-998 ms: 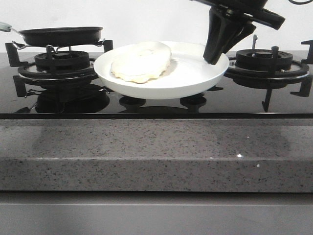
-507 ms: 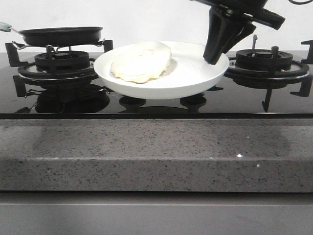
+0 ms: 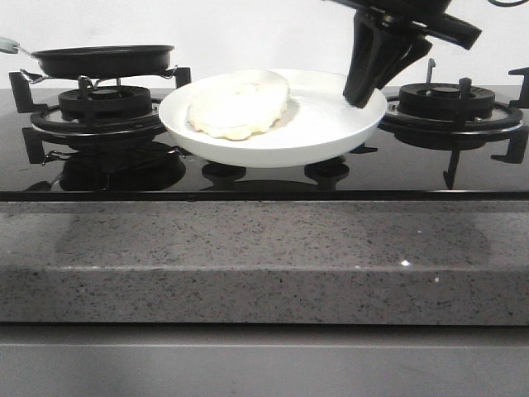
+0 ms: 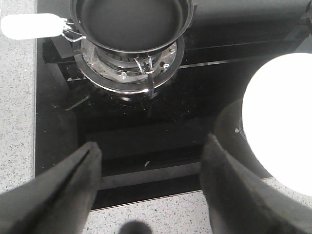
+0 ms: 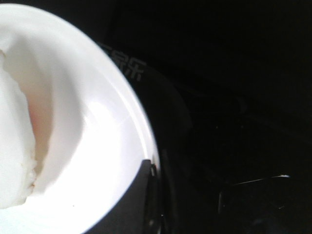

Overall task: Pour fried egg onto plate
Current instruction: 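Lower the plate back between the burners with the right gripper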

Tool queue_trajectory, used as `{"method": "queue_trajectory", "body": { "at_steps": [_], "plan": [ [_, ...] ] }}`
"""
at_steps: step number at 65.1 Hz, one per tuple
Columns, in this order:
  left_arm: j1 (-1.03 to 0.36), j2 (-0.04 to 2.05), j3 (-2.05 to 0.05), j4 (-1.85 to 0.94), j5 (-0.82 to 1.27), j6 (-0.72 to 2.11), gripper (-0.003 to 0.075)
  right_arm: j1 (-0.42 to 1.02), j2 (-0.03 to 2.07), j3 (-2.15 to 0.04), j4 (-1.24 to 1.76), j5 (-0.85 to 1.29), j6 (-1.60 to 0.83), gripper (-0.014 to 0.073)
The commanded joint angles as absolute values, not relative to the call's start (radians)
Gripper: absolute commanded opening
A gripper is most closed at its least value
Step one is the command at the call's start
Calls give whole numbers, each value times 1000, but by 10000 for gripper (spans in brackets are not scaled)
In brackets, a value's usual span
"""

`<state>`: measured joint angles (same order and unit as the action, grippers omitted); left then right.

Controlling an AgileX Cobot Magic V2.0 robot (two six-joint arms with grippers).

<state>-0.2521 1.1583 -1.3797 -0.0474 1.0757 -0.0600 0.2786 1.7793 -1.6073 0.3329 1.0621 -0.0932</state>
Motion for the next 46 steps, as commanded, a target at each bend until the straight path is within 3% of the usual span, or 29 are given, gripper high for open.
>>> {"method": "queue_trajectory", "body": {
  "at_steps": [1, 26, 46],
  "plan": [
    [-261, 1138, -1413, -57, 1019, -71, 430, 273, 1734, -1682, 353, 1010, -98, -69],
    [-261, 1138, -1413, -57, 1019, -71, 430, 211, 1884, -1929, 355, 1015, 126, -67],
    [-261, 1138, -1413, -57, 1019, -71, 430, 189, 1978, -1955, 355, 971, 284, -67]
  ]
}}
